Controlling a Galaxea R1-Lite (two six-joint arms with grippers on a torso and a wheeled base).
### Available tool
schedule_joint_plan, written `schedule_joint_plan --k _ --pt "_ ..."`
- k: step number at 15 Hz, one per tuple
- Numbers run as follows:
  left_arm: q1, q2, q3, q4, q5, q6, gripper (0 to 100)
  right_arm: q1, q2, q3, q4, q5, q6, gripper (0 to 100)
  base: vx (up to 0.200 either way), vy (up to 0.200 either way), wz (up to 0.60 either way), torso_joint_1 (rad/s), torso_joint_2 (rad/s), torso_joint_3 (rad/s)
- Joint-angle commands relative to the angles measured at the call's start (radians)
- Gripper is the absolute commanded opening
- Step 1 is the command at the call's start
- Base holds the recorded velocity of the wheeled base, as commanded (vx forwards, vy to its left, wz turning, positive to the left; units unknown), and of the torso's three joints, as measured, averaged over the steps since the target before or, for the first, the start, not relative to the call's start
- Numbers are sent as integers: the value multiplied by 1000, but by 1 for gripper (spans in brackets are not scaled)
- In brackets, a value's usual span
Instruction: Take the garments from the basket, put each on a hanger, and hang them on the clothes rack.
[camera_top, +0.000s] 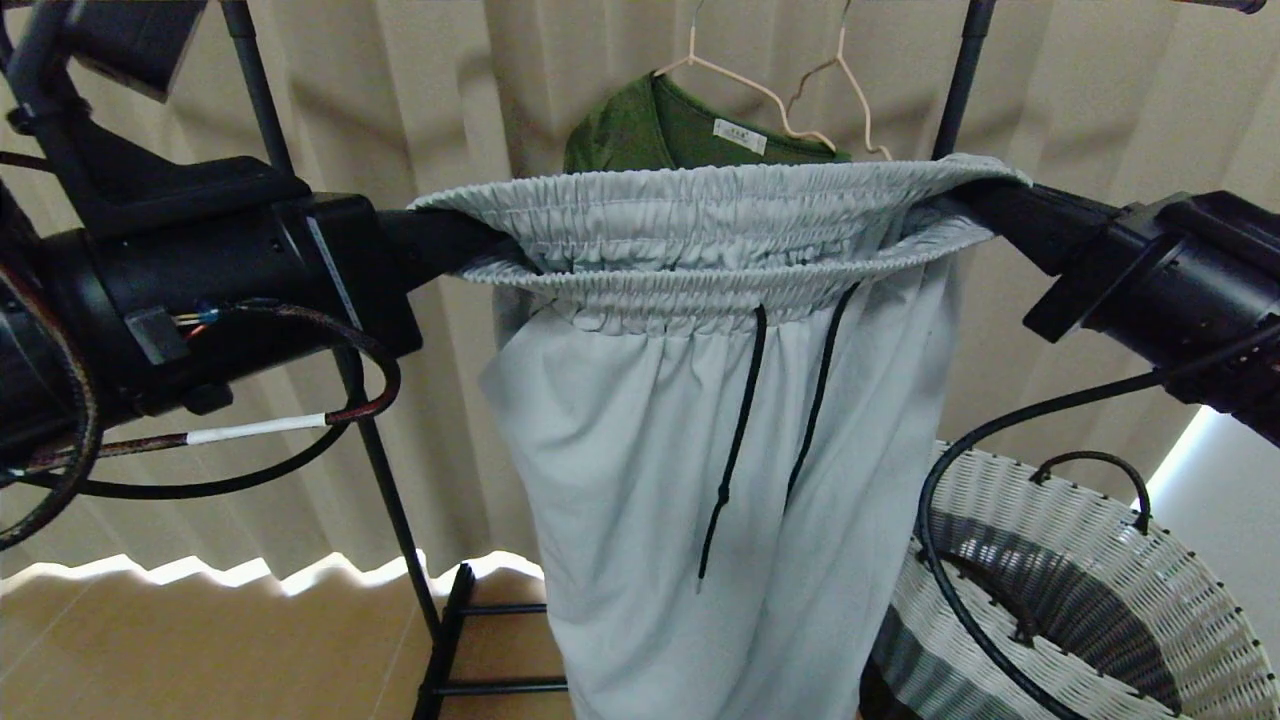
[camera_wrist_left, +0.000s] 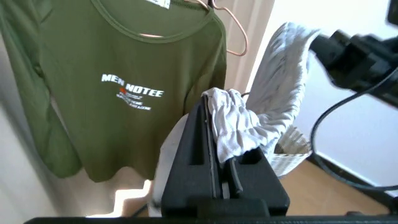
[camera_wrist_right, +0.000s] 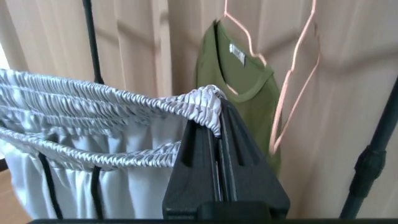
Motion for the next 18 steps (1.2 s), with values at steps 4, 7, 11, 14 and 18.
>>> schedule_joint_plan --k 4,7,11,14,18 --pt "58 103 -31 -8 50 1 0 5 -156 106 42 290 119 0 0 0 0 0 0 0" --pt "57 187 -67 -54 115 1 0 5 -171 146 35 404 171 0 0 0 0 0 0 0" --pt "55 243 -74 -143 116 1 0 7 -167 169 39 405 171 0 0 0 0 0 0 0" --pt "57 204 -38 -132 115 7 0 -27 -133 174 39 399 121 0 0 0 0 0 0 0" --pt "49 60 54 27 96 83 0 -134 5 100 8 372 10 0 0 0 0 0 0 0"
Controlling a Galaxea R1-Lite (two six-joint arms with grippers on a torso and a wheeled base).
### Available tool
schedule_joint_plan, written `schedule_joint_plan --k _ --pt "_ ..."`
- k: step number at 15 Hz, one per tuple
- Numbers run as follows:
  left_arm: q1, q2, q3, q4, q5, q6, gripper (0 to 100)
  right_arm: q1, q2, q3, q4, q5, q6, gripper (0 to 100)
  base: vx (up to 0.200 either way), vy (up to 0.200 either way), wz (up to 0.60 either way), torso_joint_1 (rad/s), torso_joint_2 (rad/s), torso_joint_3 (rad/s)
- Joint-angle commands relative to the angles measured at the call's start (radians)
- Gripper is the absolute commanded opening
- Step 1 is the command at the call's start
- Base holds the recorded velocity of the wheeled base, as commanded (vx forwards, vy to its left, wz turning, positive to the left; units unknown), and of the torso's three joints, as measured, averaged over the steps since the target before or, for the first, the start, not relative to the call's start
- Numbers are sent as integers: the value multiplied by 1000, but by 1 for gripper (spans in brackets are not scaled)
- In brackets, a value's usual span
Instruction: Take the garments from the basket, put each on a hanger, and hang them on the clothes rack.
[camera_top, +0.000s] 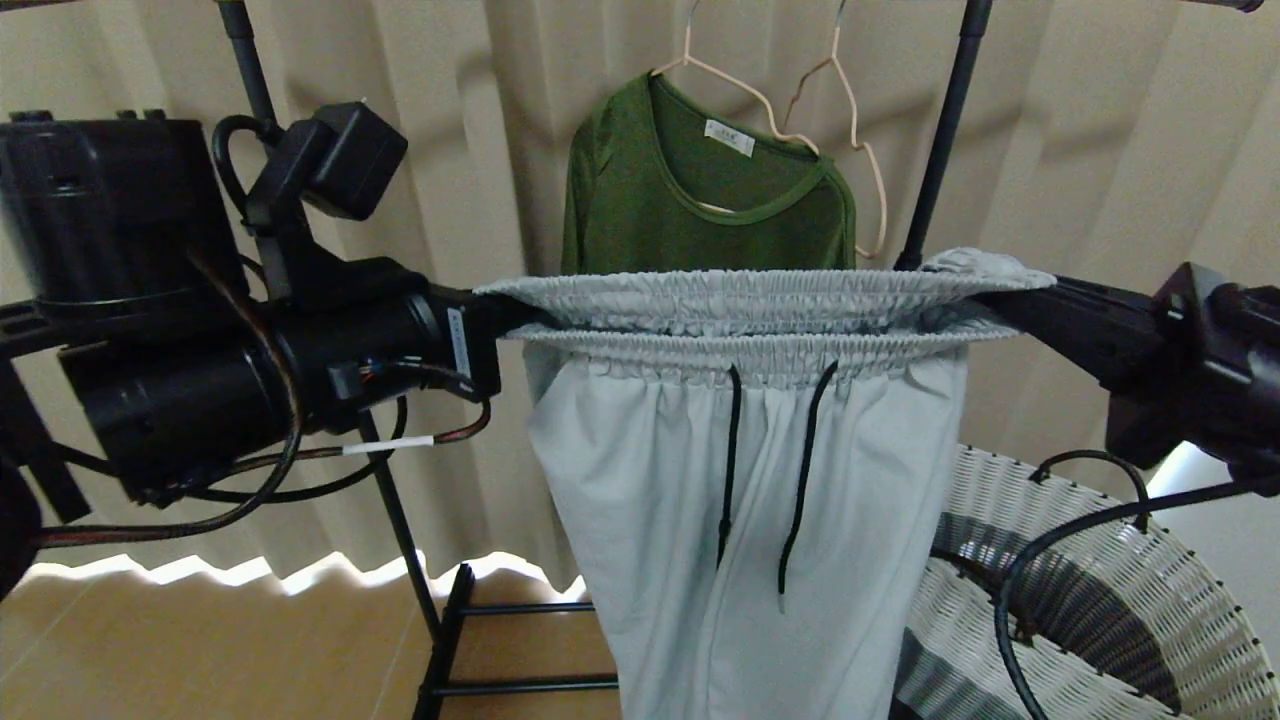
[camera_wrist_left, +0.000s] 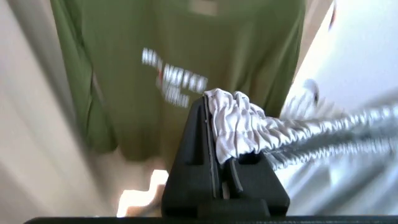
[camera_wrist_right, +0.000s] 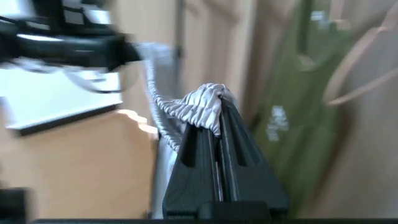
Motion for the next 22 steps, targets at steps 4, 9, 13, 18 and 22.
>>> schedule_joint_plan --k 4,9,13,18,22 --pt "-12 -240 45 235 -224 8 0 -18 223 -133 -119 -39 -11 0 0 0 0 0 0 0" --pt "-44 -338 90 290 -312 13 0 14 287 -167 -151 -62 -12 0 0 0 0 0 0 0" --pt "-17 -290 74 275 -269 88 0 14 252 -145 -141 -145 -40 0 0 0 0 0 0 0" --pt "-18 -79 68 -35 101 188 0 17 143 -107 -66 -157 -42 0 0 0 0 0 0 0" --pt "-21 -66 68 -58 142 203 0 49 142 -71 -73 -159 -42 0 0 0 0 0 0 0"
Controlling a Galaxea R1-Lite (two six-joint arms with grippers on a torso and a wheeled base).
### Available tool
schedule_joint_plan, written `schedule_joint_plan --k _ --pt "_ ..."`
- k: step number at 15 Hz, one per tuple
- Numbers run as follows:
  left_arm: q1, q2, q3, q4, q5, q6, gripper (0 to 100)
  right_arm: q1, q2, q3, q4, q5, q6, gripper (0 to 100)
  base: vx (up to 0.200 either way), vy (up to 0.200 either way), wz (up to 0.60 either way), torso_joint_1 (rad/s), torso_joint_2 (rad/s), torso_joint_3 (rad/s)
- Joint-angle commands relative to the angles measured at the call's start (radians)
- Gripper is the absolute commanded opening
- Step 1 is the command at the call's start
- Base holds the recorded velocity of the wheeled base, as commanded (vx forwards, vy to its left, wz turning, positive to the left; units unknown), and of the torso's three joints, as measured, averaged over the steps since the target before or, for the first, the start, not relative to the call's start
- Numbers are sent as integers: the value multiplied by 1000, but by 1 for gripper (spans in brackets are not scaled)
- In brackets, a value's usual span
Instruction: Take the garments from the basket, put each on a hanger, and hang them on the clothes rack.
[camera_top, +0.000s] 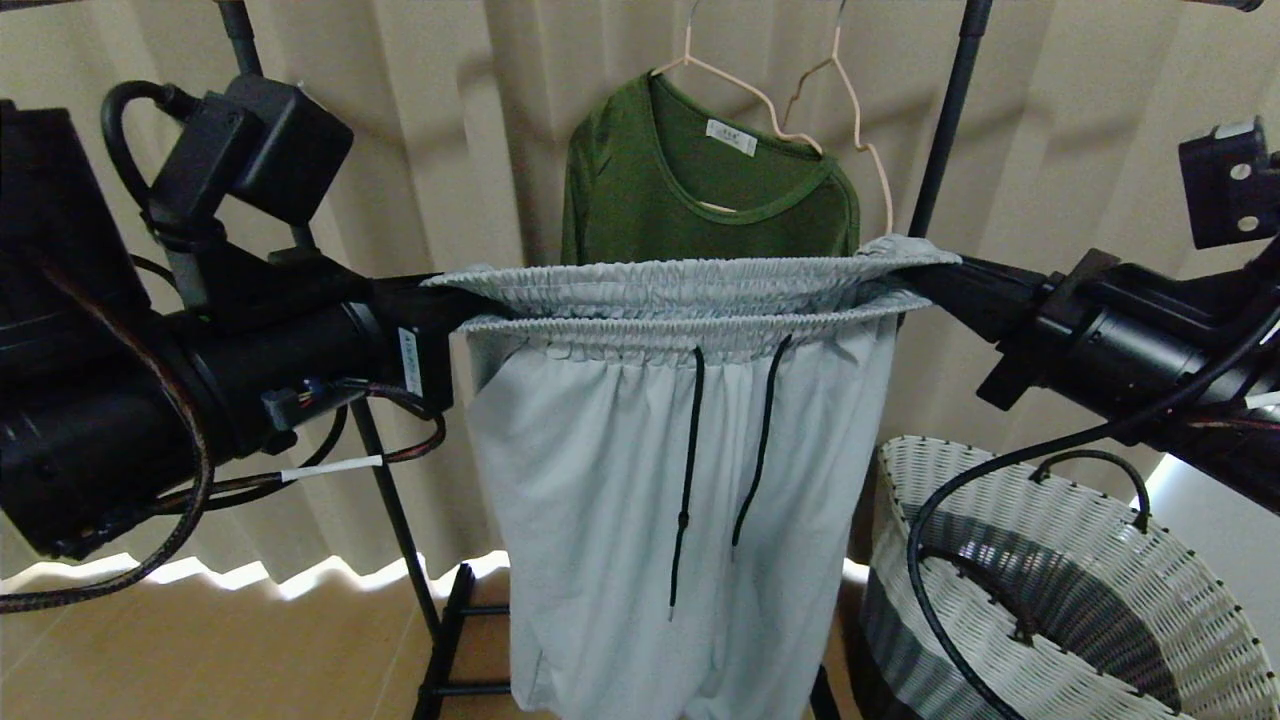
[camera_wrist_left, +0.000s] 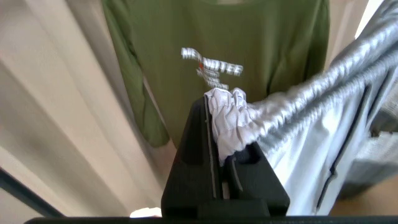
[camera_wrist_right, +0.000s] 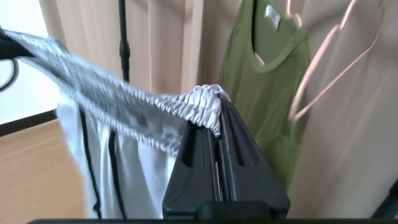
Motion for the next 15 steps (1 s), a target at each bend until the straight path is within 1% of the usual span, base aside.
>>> schedule_joint_plan --k 1,13,14,15 --pt "1 18 -5 -2 1 0 0 4 -8 0 -1 2 0 0 0 0 0 0 0 0" --pt "2 19 -5 -15 0 0 0 24 -21 13 4 2 0 0 0 0 0 0 0 0" --pt "2 19 -5 -15 0 0 0 24 -21 13 4 2 0 100 0 0 0 0 0 0" --pt "2 19 -5 -15 0 0 0 24 -22 13 4 2 0 100 0 0 0 0 0 0"
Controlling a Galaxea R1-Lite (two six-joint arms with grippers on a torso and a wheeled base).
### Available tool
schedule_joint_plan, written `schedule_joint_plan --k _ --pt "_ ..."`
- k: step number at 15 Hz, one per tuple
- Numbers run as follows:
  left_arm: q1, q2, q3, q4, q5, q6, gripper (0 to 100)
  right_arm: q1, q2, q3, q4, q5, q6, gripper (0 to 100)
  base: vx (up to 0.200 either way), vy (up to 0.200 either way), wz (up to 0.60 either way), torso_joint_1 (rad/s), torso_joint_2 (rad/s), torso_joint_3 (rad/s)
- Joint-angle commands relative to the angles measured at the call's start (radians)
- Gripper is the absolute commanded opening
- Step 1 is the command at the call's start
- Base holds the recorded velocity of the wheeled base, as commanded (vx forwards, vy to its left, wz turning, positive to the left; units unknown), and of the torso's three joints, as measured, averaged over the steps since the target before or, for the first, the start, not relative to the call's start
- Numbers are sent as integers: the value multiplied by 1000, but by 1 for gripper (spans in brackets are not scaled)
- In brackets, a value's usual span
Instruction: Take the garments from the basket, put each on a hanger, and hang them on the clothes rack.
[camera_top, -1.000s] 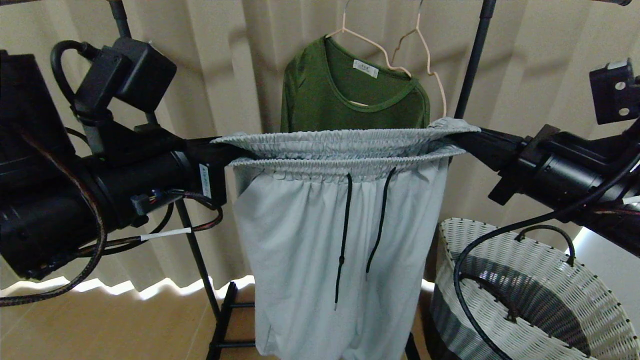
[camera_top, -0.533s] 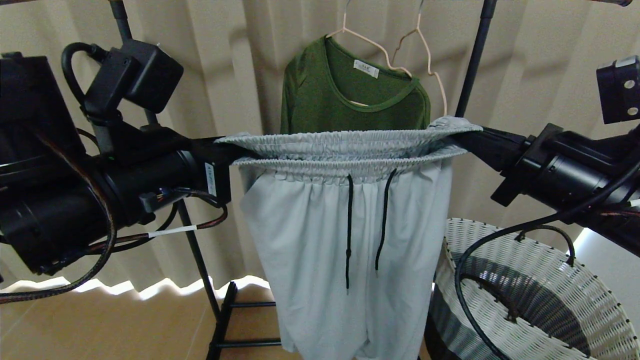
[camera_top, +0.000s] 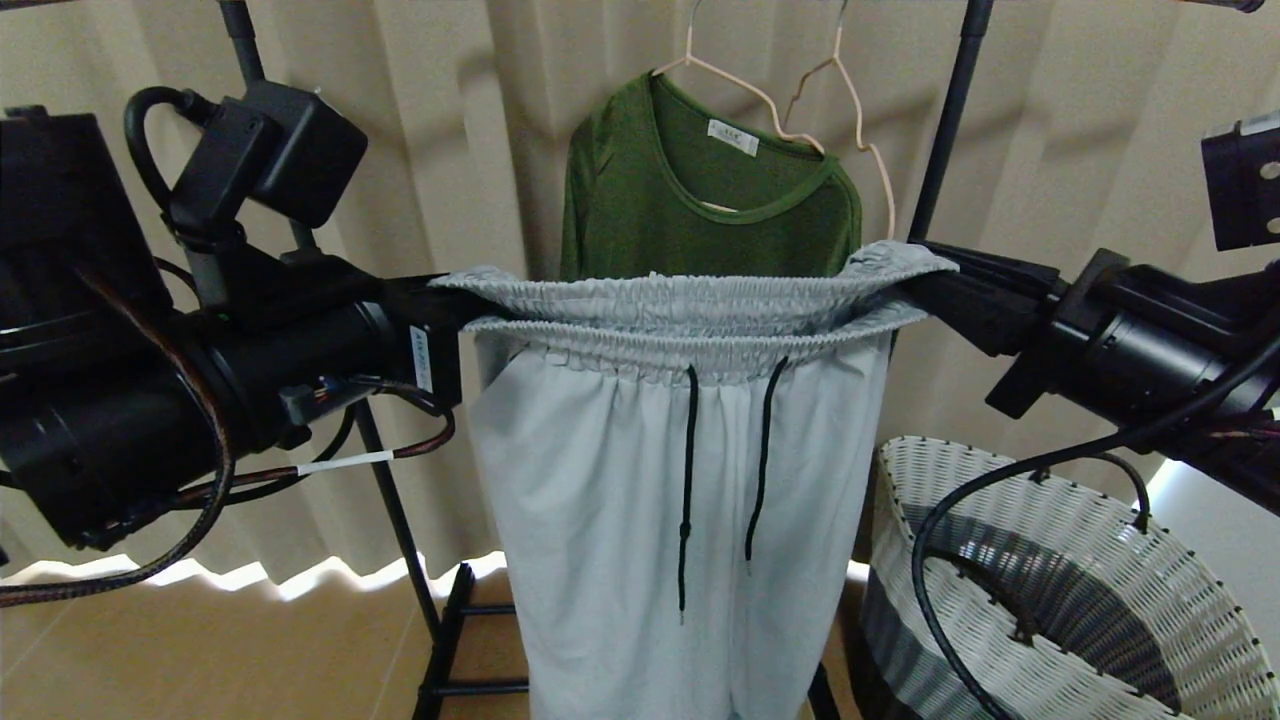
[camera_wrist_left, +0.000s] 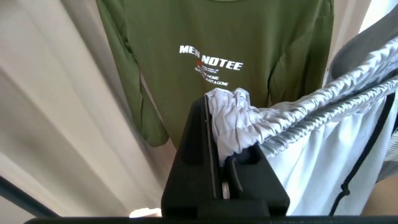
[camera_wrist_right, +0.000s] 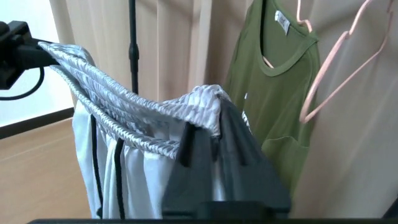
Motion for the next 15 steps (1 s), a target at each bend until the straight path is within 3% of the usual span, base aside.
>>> schedule_joint_plan --k 1,4,8,15 --pt "3 2 0 -1 0 0 0 2 -1 1 0 1 0 100 0 0 0 0 0 0" --pt "46 5 -17 -2 1 5 0 4 -21 45 -8 4 -4 100 0 0 0 0 0 0" --pt "116 14 -29 -24 1 3 0 76 -79 108 -8 7 -3 100 0 0 0 0 0 0" --pt "146 22 -22 -53 26 2 0 105 -110 153 -6 8 -4 100 0 0 0 0 0 0"
